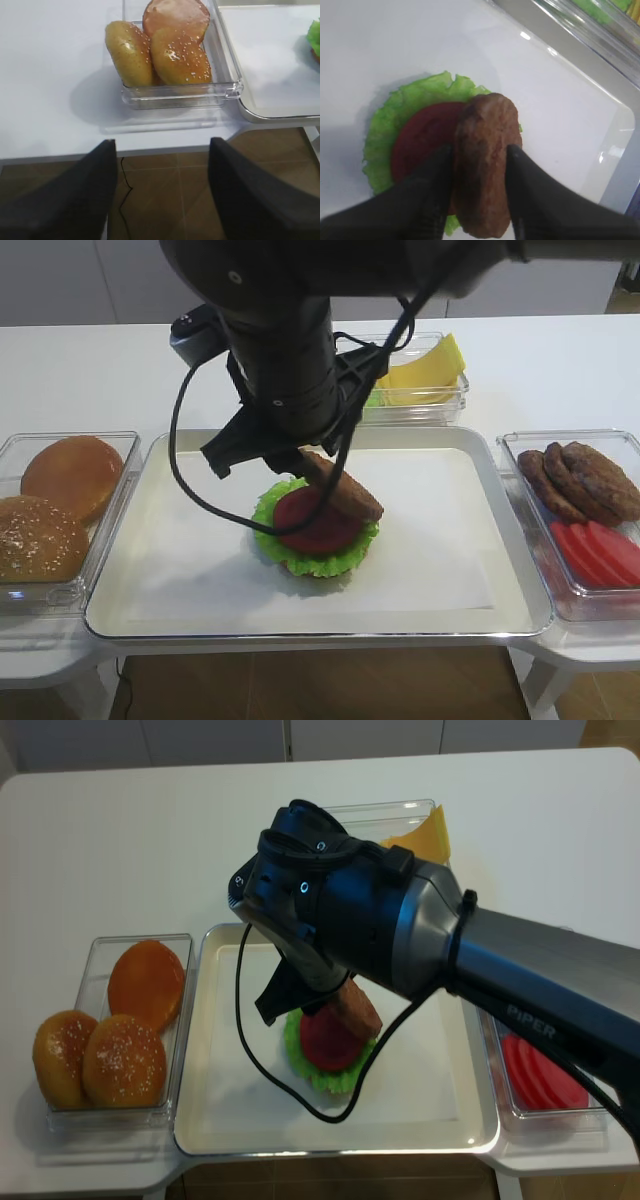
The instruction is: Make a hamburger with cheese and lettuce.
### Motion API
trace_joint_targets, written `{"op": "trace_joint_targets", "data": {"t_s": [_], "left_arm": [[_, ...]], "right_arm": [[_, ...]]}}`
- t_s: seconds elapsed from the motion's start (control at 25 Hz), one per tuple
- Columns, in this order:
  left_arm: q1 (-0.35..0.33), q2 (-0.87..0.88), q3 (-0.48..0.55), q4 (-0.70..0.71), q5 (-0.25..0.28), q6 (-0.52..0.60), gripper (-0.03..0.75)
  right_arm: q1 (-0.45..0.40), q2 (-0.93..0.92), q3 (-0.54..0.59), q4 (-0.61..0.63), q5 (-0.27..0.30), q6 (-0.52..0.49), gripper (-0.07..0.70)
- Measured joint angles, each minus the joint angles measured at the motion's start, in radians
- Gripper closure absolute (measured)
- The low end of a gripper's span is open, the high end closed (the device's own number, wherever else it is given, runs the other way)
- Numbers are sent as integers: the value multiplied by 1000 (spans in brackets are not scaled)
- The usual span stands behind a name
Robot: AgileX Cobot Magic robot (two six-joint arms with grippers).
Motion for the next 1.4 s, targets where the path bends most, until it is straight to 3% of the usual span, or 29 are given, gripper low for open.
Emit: {"op": "trace_joint_targets", "data": {"t_s": [0.44,0.8,1.2,1.4], "left_arm": [[0,0,0,0,0,0,283],[0,0,0,0,0,0,283],[0,0,0,0,0,0,283],[0,0,0,0,0,0,283]], "right_arm": [[0,0,0,53,-22,2,155],[-9,-9,0,74,-24,-29,126],[-179,-54,0,247,-25,-128,126],[-287,-62,0,401,-23,-219,126]]}}
